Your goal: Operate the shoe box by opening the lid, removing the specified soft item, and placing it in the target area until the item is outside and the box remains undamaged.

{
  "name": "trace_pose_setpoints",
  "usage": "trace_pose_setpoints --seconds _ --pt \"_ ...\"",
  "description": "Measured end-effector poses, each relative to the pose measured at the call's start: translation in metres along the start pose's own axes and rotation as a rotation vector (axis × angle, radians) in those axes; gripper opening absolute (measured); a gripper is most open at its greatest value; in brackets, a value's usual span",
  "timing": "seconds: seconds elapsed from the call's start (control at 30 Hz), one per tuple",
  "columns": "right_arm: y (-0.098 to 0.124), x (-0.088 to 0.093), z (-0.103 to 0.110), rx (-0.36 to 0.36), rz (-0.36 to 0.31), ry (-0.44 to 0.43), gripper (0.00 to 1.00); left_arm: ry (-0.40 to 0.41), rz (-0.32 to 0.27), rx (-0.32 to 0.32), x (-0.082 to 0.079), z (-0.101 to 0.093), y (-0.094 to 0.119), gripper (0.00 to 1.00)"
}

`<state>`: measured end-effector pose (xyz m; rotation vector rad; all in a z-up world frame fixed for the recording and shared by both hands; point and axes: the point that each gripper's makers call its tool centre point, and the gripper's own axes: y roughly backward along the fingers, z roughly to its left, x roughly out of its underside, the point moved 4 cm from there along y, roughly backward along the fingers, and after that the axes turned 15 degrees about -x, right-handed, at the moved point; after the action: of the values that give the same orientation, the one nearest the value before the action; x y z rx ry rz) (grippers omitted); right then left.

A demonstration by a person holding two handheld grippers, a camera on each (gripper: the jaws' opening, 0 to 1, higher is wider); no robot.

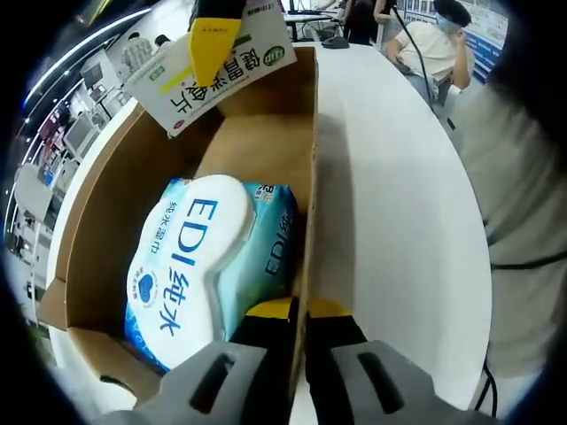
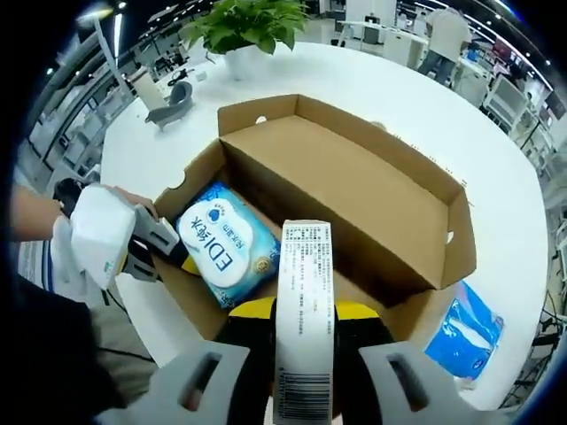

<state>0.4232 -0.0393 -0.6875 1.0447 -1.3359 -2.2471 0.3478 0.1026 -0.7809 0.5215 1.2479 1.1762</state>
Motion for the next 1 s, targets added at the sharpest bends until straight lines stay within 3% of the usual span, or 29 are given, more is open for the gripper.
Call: trace_pose_setpoints --seconds 0.67,1.0 --pt "0.035 -0.002 0.023 0.049 -0.213 -0.087 0.19 0.001 0.000 0.000 0.000 0.000 0.000 0.02" --pt "0.044 0.000 0.033 0.041 -0.244 -0.077 0.19 0.004 0.001 -0.002 0.000 0.000 0.001 0.02"
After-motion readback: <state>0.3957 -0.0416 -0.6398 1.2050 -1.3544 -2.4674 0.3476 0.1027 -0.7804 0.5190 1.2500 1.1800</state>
